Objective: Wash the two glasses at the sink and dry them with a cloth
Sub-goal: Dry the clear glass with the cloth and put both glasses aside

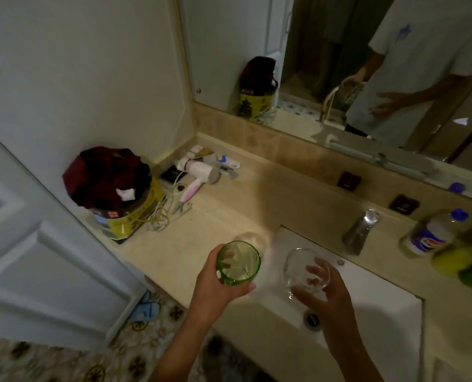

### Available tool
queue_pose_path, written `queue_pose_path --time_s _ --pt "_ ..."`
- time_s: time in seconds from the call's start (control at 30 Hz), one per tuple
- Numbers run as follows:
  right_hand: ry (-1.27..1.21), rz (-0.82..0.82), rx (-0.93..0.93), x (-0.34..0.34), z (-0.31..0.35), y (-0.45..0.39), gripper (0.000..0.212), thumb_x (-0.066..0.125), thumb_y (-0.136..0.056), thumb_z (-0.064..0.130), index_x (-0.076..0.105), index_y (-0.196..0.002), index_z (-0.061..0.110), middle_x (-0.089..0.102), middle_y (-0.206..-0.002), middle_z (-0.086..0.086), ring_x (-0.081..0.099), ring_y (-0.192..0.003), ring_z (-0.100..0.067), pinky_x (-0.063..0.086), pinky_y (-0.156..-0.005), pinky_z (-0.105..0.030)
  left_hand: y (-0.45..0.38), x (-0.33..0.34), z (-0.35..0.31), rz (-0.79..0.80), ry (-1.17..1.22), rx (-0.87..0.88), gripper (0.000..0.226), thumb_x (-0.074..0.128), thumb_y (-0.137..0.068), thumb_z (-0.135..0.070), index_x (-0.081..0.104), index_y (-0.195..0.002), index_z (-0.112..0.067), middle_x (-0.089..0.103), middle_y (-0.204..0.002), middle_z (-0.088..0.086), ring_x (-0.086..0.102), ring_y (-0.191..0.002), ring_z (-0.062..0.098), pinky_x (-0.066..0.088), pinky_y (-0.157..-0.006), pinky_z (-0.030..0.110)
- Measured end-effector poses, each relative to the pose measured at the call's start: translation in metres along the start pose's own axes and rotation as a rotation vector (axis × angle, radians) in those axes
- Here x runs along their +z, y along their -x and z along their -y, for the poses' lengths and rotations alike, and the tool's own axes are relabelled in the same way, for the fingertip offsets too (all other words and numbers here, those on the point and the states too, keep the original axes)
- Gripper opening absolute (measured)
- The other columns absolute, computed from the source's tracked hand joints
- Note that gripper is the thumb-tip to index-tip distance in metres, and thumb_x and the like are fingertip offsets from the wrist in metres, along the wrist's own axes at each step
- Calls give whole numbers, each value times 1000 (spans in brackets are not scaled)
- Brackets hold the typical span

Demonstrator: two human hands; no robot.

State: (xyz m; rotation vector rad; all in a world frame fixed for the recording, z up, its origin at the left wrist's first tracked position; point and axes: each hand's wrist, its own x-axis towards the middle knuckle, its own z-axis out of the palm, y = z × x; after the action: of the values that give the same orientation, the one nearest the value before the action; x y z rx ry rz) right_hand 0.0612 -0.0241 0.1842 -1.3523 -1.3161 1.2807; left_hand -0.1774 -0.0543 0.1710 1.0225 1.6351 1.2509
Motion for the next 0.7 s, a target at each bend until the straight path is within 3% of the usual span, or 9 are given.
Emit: queue_pose_path --time_s 0.13,0.33,0.43,0.53,0.6,0.7 --pt "16 -47 4 44 9 -22 85 86 -52 48 50 -129 41 61 -122 23 59 -112 -6 49 -80 -23 -46 -31 0 15 -15 -11 84 99 -55 -18 52 -121 -39 62 -116 -20 59 -101 -17 54 -82 11" --pt "-44 -90 101 72 3 -82 78 94 -45 42 56 -114 45 62 -115 24 59 -109 -10 54 -59 -15 -126 -41 1 35 -37 -41 94 99 -54 -18 46 -130 -31 61 -120 -20 63 -111 4 58 -93 32" --pt "-61 -124 123 77 -2 -119 85 96 -41 41 54 -115 44 61 -116 21 59 -107 -8 53 -62 -17 -174 -38 1 65 -56 -54 97 98 -56 -15 42 -134 -29 58 -120 -22 62 -115 10 58 -96 39" --pt "-59 -150 133 78 -8 -158 96 92 -44 32 47 -129 40 59 -120 15 59 -106 -6 53 -69 -19 -220 -29 1 92 -81 -85 97 96 -57 -8 41 -135 -27 55 -118 -20 59 -117 16 58 -95 45" --pt "-37 -138 150 80 -8 -182 105 92 -48 23 41 -138 36 57 -123 12 59 -107 -7 54 -75 -22 -248 -24 1 98 -86 -97 94 94 -57 -1 44 -132 -26 57 -118 -13 59 -115 19 60 -90 43" --pt "19 -152 173 82 -14 -220 95 92 -57 10 44 -137 25 56 -125 2 59 -110 -16 56 -87 -38 -291 -13 11 130 -104 -65 88 92 -57 6 51 -133 -10 64 -122 6 62 -115 26 62 -81 38"
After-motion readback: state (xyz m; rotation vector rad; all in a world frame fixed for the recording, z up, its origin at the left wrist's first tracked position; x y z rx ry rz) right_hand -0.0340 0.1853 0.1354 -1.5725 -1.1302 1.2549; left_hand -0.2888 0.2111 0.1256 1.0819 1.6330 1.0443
